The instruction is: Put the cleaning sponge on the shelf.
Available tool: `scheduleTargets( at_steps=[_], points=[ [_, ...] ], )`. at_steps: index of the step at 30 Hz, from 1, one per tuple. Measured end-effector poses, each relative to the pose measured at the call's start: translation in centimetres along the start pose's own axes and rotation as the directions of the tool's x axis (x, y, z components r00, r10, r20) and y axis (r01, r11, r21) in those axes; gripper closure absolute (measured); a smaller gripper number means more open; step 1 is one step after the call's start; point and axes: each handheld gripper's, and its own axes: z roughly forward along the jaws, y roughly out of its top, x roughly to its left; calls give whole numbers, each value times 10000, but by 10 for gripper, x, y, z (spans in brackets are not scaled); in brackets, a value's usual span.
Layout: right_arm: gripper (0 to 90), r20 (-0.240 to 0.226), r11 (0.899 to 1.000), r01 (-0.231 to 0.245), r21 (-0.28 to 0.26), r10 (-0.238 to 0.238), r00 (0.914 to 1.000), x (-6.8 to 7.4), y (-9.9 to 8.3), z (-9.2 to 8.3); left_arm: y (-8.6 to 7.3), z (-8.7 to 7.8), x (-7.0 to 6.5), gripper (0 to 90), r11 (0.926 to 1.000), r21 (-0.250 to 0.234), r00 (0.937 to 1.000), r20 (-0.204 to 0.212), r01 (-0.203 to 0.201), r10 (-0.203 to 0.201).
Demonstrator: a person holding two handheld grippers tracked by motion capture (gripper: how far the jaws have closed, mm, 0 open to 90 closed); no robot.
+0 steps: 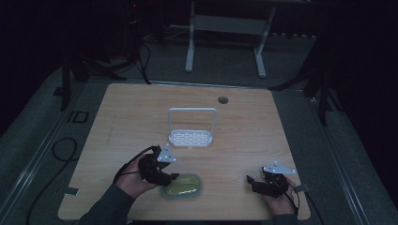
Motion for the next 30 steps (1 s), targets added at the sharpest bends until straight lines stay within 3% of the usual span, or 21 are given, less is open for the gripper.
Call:
scheduleTargets(
  at_steps=[12,30],
  points=[
    [225,-9,10000,7,5,-7,10000,0,0,0,6,4,-2,459,9957,767,9985,236,-518,501],
    [222,-28,10000,7,13,-7,10000,0,0,0,9,9,-6,463,9856,1376,9938,658,-981,897]
  ],
)
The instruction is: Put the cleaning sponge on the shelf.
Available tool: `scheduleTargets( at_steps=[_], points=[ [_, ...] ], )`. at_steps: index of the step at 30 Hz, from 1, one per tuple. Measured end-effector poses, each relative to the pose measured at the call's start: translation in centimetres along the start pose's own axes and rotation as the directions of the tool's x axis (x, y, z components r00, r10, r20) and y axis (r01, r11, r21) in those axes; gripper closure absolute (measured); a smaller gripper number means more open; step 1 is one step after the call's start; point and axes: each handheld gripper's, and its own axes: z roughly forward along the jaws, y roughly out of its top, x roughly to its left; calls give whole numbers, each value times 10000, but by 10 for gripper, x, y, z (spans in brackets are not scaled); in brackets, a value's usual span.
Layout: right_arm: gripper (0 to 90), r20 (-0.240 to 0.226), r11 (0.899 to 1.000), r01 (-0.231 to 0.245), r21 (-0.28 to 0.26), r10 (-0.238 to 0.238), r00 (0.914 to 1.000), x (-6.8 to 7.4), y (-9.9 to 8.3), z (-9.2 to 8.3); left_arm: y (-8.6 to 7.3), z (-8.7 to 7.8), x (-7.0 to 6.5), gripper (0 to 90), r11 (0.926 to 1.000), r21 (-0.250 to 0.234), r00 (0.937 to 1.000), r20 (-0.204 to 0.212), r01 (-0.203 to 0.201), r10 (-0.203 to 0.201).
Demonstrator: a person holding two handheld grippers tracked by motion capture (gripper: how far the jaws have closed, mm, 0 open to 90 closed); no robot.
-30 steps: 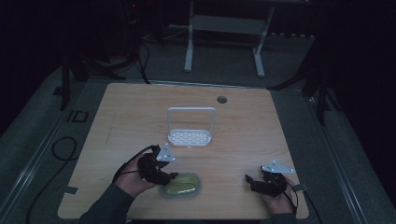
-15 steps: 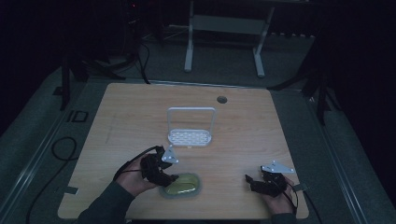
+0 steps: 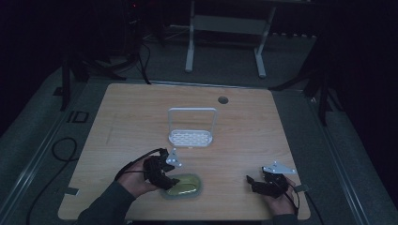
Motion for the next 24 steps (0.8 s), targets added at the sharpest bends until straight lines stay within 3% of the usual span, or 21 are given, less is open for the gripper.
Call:
scheduleTargets(
  at_steps=[7,24],
  points=[
    [221,-2,10000,-1,1,1,10000,0,0,0,6,1,-2,466,9990,319,9995,80,-304,302],
    [220,-6,10000,1,3,-1,10000,0,0,0,17,4,-1,471,9950,836,9983,223,-549,532]
  ],
)
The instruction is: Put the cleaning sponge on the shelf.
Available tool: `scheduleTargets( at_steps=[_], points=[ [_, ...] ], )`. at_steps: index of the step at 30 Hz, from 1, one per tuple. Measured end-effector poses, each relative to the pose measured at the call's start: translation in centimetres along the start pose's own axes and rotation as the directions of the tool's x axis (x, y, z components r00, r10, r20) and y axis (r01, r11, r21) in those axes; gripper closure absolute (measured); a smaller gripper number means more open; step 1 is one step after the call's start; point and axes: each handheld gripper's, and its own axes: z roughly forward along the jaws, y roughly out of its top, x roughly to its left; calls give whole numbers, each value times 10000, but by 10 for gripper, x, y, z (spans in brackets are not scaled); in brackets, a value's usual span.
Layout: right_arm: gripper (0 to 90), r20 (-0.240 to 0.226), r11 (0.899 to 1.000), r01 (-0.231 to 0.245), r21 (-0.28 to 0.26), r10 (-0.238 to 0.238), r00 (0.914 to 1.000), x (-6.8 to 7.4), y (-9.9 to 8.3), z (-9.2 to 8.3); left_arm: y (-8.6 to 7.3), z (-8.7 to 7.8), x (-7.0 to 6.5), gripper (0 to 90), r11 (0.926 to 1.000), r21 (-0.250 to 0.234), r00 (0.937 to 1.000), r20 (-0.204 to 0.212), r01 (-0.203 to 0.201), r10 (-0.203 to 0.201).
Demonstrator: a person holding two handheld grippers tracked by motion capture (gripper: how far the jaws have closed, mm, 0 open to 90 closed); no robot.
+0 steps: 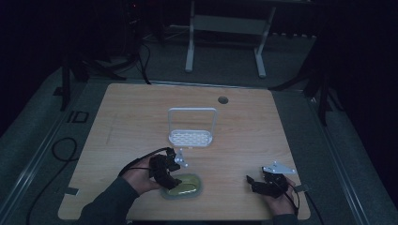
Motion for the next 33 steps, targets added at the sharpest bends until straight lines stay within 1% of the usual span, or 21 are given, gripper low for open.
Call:
scheduleTargets(
  at_steps=[5,9,10,11,14,16,20,22,23,26,31,33],
  points=[
    [219,-1,10000,3,0,-3,10000,0,0,0,4,0,0,481,9998,121,9999,57,-134,134],
    [219,-3,10000,4,2,-4,10000,0,0,0,8,3,-1,480,9993,300,9997,93,-212,209],
    [219,-4,10000,3,3,-3,10000,0,0,0,9,4,-1,479,9988,428,9996,108,-255,251],
    [219,-4,10000,3,3,-3,10000,0,0,0,9,4,-1,479,9988,428,9996,108,-255,251],
    [219,-4,10000,4,4,-4,10000,0,0,0,14,7,-1,477,9973,638,9993,88,-363,358],
    [219,-3,10000,5,3,-5,10000,0,0,0,16,8,-2,474,9969,668,9991,102,-427,421],
    [219,-5,10000,5,2,-5,10000,0,0,0,22,11,-4,470,9940,921,9983,118,-584,576],
    [219,-5,10000,2,5,-2,10000,0,0,0,24,12,-4,468,9932,1005,9982,134,-590,580],
    [219,-4,10000,2,4,-2,10000,0,0,0,25,13,-4,467,9918,1093,9977,157,-668,655],
    [218,-5,10000,5,3,-5,10000,0,0,0,27,16,-4,466,9891,1280,9973,218,-729,706],
    [218,-6,10000,4,3,-4,10000,0,0,0,29,19,-5,466,9864,1448,9968,307,-776,739],
    [219,-6,10000,6,5,-6,10000,0,0,0,30,20,-5,466,9836,1577,9960,338,-870,827]
  ],
)
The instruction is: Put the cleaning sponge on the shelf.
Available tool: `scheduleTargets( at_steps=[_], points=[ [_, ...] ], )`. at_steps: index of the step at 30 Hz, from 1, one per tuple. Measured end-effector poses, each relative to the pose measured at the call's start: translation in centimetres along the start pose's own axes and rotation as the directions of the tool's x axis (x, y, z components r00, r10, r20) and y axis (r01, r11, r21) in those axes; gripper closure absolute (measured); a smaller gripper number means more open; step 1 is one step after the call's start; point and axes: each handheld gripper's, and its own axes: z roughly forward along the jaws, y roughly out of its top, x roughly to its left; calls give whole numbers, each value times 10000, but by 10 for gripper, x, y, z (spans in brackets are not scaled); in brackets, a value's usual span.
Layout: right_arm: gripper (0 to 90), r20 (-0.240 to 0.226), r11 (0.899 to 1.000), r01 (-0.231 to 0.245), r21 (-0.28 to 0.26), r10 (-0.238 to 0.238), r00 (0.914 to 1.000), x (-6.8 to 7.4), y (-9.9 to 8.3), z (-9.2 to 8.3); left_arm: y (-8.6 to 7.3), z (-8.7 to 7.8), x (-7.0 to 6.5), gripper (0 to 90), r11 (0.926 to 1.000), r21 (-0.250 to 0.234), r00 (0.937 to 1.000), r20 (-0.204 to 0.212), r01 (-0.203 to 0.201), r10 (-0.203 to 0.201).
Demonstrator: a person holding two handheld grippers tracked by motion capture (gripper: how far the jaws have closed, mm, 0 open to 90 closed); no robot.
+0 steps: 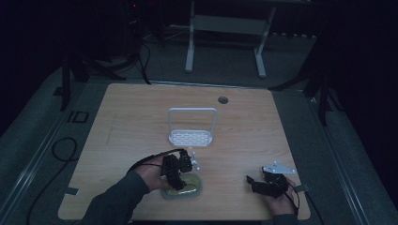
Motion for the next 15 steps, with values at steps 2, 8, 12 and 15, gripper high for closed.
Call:
scheduleTargets(
  at_steps=[2,8,12,15],
  points=[
    [219,0,10000,0,-2,0,10000,0,0,0,1,0,0,469,10000,60,10000,14,-30,30],
    [218,0,10000,-2,0,2,10000,0,0,0,3,5,-1,490,9993,352,9998,171,-128,122],
    [218,-1,10000,-1,-1,1,10000,0,0,0,5,9,-2,529,9979,574,9986,442,-305,280],
    [218,-2,10000,-2,-1,2,10000,0,0,0,6,10,-3,559,9971,628,9979,511,-431,399]
  ],
)
